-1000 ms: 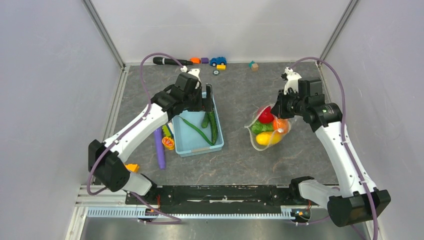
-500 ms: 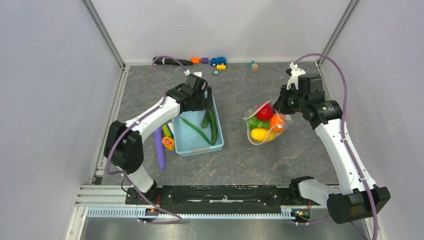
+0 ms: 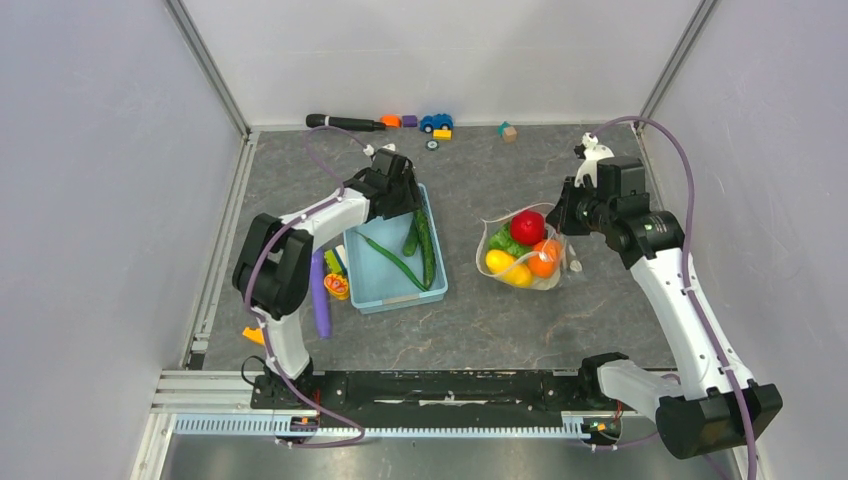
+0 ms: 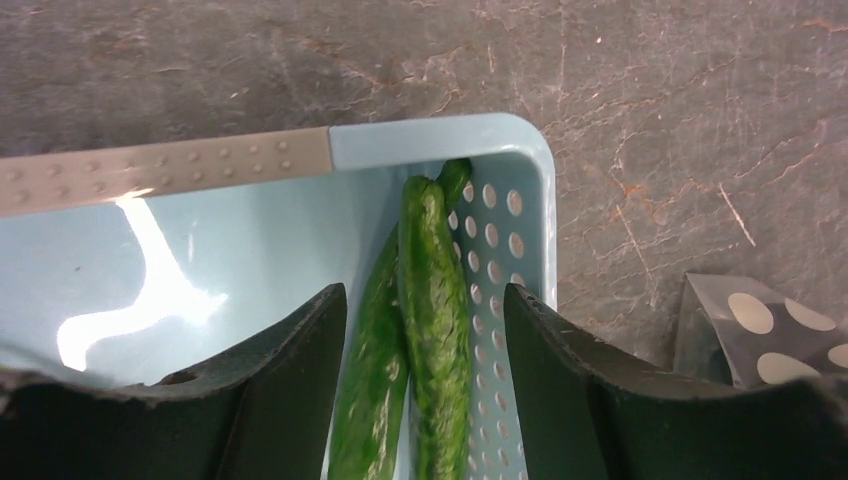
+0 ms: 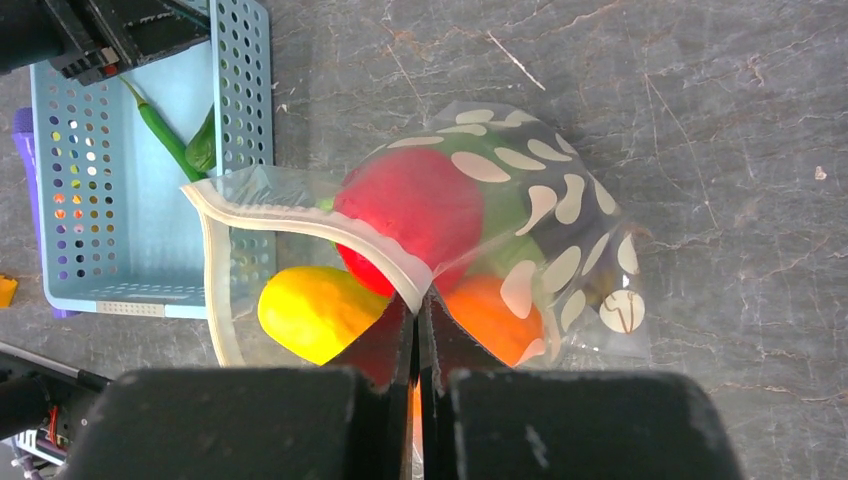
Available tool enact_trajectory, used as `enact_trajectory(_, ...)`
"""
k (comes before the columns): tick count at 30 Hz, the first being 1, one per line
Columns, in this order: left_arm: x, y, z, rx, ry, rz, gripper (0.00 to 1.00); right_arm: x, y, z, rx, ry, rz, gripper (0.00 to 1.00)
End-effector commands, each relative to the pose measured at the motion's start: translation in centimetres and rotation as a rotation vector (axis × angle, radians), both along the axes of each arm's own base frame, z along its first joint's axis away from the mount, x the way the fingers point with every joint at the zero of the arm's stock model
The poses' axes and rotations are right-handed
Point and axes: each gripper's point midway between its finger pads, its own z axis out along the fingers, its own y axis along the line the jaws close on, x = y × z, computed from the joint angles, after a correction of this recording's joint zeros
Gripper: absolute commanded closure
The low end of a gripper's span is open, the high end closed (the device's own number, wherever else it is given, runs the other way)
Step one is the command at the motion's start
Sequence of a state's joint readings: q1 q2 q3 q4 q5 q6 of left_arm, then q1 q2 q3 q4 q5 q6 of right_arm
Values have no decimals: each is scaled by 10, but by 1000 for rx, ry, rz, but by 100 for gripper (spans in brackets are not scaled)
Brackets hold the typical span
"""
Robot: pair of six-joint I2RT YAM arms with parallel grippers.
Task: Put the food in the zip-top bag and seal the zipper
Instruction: Pick up the fake vegetable from the bin.
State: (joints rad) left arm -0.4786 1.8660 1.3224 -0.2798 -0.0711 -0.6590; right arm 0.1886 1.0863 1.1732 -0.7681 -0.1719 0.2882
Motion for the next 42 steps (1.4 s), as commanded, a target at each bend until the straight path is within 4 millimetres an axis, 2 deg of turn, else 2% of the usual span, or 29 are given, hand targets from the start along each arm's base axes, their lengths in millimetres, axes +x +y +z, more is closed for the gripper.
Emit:
enact_trajectory(1, 18, -16, -1, -98, -37, 37, 37, 10, 2, 21, 27, -100, -7, 100)
enact_trajectory(4, 19, -14, -14, -88, -13, 53, 41, 10, 2, 22, 27, -102, -7, 100)
enact_trajectory(9, 19, -15, -24, -90, -3, 62, 47, 10, 1, 19, 24, -97, -9, 100)
enact_trajectory(12, 17, -15, -29, -89, 15, 65, 57, 10, 1, 17, 23, -94, -11, 100)
enact_trajectory(17, 12, -9, -24, -83, 8, 81, 79, 11, 0, 17, 20, -95, -15, 100)
enact_trajectory(22, 4, 4, 2, -71, -39, 109, 93, 11, 0, 17, 21, -97, -16, 100)
enact_trajectory(25, -2, 16, 27, -68, -96, 142, 98, 11, 1, 17, 26, -102, -16, 100)
enact_trajectory(29, -11, 33, 65, -75, -190, 190, 98, 13, 4, 21, 46, -116, -10, 100)
enact_trajectory(34, -28, 50, 125, -129, -352, 240, 98, 17, 12, 29, 122, -162, -24, 100)
enact_trajectory(36, -37, 48, 151, -186, -430, 223, 98, 19, 16, 30, 156, -166, -23, 100)
enact_trajectory(38, -44, 34, 189, -260, -545, 158, 98, 20, 21, 32, 186, -162, -12, 100)
enact_trajectory(42, -67, 6, 254, -351, -734, 41, 98, 22, 29, 32, 239, -148, -7, 100)
